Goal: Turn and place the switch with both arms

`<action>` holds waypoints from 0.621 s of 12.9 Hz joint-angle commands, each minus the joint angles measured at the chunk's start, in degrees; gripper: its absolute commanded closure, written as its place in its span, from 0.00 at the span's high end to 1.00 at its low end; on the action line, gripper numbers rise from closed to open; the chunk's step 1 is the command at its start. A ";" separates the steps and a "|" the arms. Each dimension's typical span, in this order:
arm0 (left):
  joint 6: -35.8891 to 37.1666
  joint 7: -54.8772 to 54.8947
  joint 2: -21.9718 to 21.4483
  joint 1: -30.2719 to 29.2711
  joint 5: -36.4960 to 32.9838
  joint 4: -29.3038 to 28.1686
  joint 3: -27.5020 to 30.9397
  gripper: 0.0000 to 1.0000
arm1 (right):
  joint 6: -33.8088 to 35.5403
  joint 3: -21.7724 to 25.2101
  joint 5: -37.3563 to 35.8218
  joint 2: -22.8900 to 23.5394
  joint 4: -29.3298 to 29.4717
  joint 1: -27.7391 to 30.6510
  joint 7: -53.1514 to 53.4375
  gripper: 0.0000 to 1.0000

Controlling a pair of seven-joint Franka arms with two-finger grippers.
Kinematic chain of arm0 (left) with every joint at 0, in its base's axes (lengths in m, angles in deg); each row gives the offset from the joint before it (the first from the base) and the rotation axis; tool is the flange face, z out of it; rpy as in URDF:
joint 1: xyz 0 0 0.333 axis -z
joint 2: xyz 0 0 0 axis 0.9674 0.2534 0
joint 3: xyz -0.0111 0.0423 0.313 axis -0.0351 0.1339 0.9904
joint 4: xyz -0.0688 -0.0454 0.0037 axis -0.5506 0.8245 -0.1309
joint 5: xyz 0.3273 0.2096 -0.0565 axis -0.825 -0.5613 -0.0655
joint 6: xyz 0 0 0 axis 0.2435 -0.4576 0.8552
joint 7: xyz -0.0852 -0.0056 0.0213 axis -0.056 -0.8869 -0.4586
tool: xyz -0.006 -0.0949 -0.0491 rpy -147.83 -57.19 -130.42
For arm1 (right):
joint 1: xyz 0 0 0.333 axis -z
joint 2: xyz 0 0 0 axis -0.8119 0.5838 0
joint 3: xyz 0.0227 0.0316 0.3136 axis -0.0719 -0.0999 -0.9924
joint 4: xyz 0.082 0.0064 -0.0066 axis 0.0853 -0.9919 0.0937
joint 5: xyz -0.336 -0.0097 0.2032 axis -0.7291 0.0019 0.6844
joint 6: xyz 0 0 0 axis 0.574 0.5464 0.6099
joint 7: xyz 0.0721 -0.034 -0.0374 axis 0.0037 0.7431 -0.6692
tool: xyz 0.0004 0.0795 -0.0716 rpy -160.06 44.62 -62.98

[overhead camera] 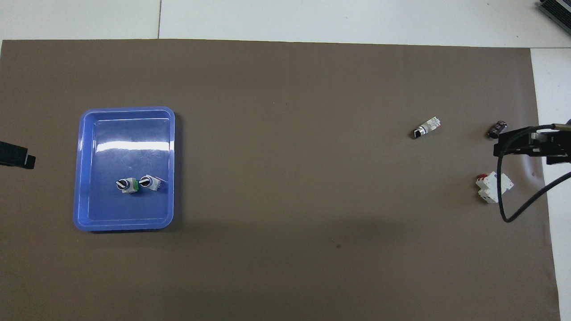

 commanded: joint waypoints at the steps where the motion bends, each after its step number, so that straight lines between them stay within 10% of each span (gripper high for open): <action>1: -0.54 -0.63 -1.54 0.08 -1.10 -1.75 -0.01 1.00 | -0.91 -0.16 0.45 -1.48 -2.00 0.66 0.23 0.99; 8: -0.54 -0.63 -1.54 0.08 -1.10 -1.75 -0.10 1.00 | -20.38 -0.33 0.37 -2.19 -14.11 1.09 9.60 0.99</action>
